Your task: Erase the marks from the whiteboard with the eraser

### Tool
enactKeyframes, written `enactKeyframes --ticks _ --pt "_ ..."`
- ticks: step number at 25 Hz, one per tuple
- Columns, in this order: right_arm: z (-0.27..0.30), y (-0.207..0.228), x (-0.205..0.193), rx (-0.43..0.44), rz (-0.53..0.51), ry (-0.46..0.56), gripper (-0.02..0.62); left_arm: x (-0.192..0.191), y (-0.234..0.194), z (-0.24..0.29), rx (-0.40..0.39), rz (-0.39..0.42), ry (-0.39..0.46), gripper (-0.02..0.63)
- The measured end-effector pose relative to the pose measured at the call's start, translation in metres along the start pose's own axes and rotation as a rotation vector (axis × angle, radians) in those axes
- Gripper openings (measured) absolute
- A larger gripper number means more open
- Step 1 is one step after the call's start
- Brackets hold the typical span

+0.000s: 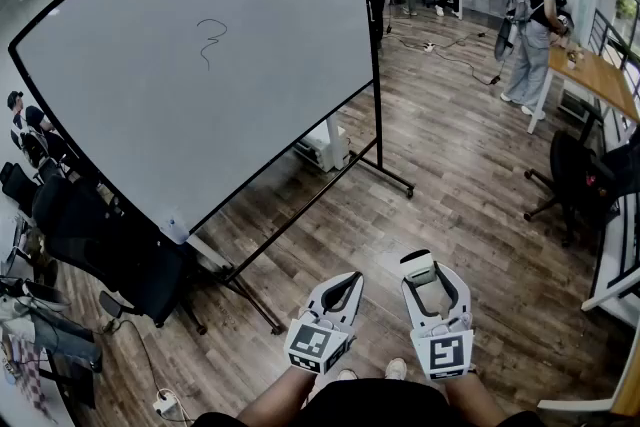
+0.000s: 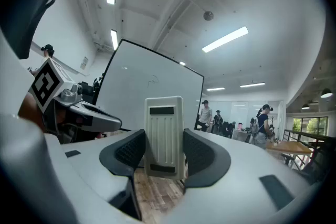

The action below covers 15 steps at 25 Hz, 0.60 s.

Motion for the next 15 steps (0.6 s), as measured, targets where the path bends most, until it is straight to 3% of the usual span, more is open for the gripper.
enactKeyframes --ticks 9,15 --pt "-0.005 -0.001 -0.001 -0.009 0.006 -0.006 0.249 0.001 0.002 -0.006 0.004 0.006 0.004 0.018" --pt "-0.003 0.02 0.008 -0.022 0.126 0.056 0.25 0.018 0.005 0.01 0.007 0.032 0.022 0.018"
Point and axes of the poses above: the fingertips, and each gripper's own axes: z forward along the fingers, y to its right, x out of its top, the point moved 4 cm from there along -z, backward along the fingers, and after that the axes turned 13 degrees about y, right-handed, at the moved point
